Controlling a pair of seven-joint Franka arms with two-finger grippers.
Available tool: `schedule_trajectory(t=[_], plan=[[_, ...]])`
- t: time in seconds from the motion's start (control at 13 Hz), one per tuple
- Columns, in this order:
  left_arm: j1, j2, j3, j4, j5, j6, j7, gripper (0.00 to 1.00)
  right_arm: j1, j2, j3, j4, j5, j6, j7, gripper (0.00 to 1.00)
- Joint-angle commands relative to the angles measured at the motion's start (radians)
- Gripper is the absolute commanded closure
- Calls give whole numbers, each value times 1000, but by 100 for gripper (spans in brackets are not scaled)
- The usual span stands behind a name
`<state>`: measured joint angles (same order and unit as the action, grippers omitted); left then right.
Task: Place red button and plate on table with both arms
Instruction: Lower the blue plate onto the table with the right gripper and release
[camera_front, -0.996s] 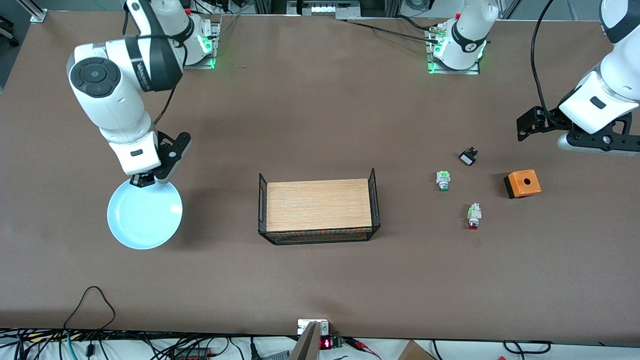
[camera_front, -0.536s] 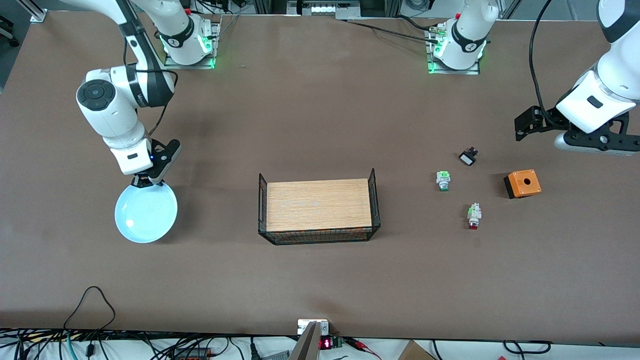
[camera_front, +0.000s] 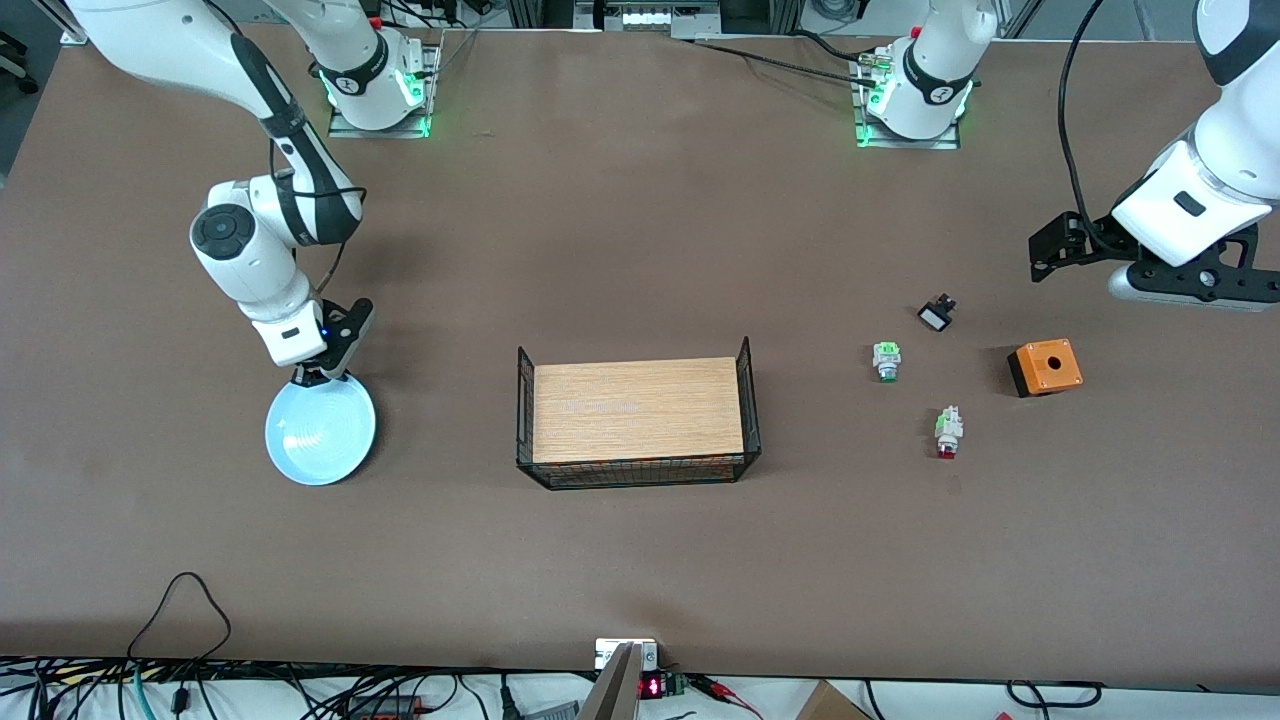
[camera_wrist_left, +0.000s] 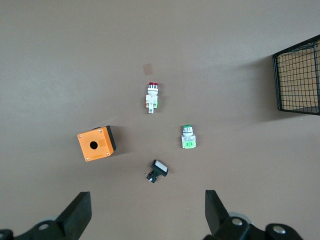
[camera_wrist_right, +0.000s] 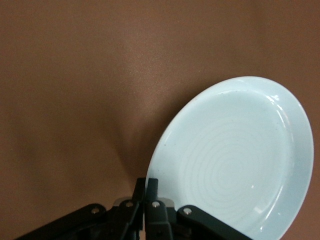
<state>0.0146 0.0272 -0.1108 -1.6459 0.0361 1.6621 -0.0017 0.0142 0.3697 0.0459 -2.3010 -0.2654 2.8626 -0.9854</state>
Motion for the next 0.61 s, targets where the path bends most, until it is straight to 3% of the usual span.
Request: schedule_trajectory(t=[0.0,0.08,0.15,0.23,0.54], plan=[[-5,8,3,21,-18,-4,2,0,-13,-5,11,-2,12,9,-26,96],[-5,8,3,21,-18,-4,2,0,-11,-5,11,0,12,6,-24,66],[-5,8,3,21,-18,-4,2,0,-10,-6,11,2,12,6,-24,23],[-5,8,3,21,-18,-4,0,0,-13,-12,12,6,9,6,-27,0],[-5,8,3,21,-18,-5,0,0,-10,-63,20,63,9,-83,-33,0]])
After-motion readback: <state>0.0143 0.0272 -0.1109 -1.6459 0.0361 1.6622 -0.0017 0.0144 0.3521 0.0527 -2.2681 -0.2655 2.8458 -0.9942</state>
